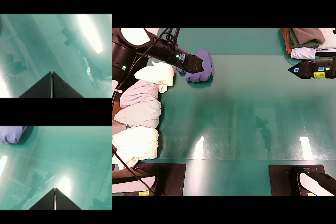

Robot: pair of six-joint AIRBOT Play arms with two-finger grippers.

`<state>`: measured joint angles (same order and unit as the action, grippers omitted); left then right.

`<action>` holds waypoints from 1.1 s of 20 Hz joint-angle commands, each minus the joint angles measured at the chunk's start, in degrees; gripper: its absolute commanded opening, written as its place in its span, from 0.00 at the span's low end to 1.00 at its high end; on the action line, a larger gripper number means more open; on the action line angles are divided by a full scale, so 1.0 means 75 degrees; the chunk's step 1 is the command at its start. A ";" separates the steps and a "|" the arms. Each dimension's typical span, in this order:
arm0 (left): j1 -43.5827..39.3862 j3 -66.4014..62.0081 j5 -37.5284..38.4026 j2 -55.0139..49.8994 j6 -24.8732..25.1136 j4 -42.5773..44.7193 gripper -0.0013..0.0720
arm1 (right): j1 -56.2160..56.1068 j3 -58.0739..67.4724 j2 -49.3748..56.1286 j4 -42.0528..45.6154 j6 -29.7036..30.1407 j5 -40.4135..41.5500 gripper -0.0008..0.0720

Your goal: Fold the shirts.

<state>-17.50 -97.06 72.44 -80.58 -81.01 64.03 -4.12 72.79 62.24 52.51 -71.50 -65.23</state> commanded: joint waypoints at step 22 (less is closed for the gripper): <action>0.0064 0.0015 -0.1661 -0.0318 -0.0522 0.2285 0.83 | -0.0009 -0.0061 0.0047 -0.0058 -0.0006 0.0099 0.03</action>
<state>-17.47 -96.97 66.00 -81.45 -80.88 69.63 -4.14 72.36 62.54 52.12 -71.53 -64.42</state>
